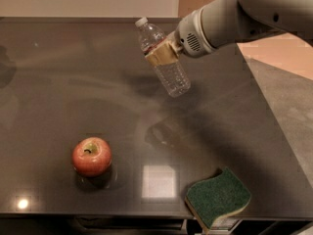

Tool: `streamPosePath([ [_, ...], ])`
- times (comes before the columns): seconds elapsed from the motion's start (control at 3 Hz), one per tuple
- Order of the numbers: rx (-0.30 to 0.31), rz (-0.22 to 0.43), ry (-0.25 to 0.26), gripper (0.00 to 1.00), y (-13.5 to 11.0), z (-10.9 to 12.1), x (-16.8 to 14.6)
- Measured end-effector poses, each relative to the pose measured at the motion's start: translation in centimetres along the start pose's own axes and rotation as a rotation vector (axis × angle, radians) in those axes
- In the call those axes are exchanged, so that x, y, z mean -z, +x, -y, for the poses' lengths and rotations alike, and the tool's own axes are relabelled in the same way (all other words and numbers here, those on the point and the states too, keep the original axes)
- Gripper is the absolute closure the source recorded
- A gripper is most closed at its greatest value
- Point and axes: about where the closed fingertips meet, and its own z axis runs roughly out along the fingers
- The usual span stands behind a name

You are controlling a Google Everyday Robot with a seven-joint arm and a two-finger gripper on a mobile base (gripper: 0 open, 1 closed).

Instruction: Place water bottle upright

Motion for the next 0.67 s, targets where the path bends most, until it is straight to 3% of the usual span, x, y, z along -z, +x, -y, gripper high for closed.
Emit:
streamPosePath([
  [0.67,0.021,0.188,-0.057,1.00,1.13,0.63,0.65],
])
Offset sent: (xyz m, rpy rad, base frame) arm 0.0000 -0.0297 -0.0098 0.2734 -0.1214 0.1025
